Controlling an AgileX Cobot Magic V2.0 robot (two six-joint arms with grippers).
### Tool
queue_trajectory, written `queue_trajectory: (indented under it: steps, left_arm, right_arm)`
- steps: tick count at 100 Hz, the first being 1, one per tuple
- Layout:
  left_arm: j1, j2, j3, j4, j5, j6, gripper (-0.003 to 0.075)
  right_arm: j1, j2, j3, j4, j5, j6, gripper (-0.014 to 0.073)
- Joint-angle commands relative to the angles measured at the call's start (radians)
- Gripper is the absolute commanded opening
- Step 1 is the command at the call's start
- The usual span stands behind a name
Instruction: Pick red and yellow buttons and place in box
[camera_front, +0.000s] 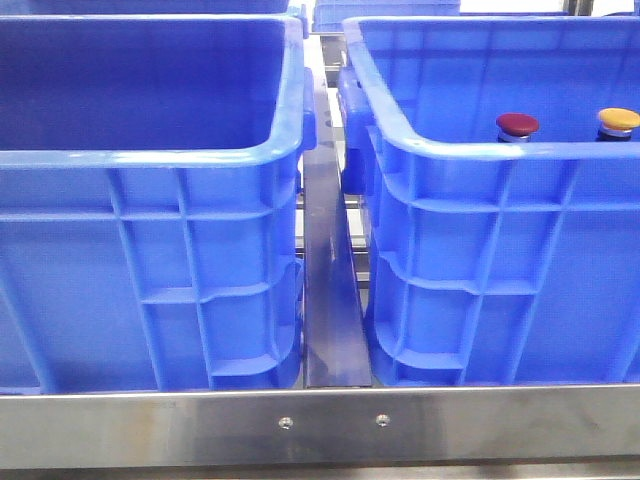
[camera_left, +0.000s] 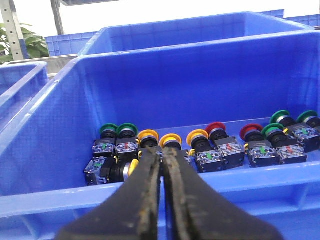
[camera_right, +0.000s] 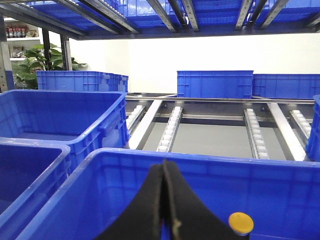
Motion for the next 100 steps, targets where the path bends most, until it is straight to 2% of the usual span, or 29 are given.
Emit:
queue_trajectory:
  steps: [1,46,71,85,100]
  left_arm:
    - [0.002,-0.035,0.051,-0.007,-0.087,0.001,-0.0019]
    - [0.002,-0.035,0.051,-0.007,-0.087,0.001,-0.0019]
    - [0.002,-0.035,0.051,-0.007,-0.087,0.001,-0.0019]
    - [0.002,-0.035,0.051,-0.007,-0.087,0.001,-0.0019]
    - [0.002,-0.035,0.051,-0.007,-0.087,0.001,-0.0019]
  right_arm:
    - [0.001,0.002,-0.027,0.068,0.027,-0.010,-0.0069]
    - [0.001,0.002,-0.027,0.068,0.027,-0.010,-0.0069]
    - [0.001,0.002,-0.027,0.058,-0.065,0.012,-0.0069]
    - [0.001,-0.004,-0.027,-0.113,-0.070,0.170,-0.0069]
    - [0.001,-0.008,-0.027,-0.446,-0.081,0.464,-0.0069]
